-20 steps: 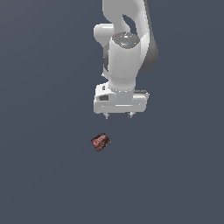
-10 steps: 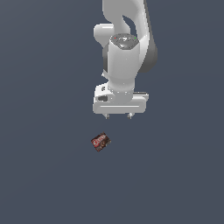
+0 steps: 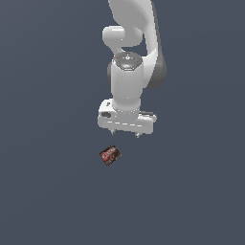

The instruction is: Pick up the object and move it to a goal position.

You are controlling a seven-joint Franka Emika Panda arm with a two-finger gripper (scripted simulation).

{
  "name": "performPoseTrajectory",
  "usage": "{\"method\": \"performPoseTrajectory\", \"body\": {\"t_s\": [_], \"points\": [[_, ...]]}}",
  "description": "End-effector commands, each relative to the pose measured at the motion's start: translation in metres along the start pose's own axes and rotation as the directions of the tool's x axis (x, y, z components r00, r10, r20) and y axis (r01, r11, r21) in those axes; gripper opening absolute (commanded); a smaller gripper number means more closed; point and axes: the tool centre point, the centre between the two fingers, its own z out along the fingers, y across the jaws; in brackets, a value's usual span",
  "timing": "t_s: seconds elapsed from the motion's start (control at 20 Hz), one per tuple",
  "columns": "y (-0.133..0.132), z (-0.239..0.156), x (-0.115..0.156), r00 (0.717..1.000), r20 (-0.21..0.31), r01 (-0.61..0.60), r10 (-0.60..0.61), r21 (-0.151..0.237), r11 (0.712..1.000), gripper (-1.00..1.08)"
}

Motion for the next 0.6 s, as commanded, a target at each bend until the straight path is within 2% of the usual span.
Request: {"method": "performPoseTrajectory", "body": {"t_s": [0.0,0.25,0.55], "points": [[0.006,0.012,0.003,0.997,0.008,-0.075,0.075,0.001,0.997,1.0],[0.02,0.038,0.009,0.969,0.025,-0.244,0.244,-0.003,0.97,1.0],[0.039,0.071,0.015,0.898,0.04,-0.438,0.438,-0.017,0.899,1.0]]}}
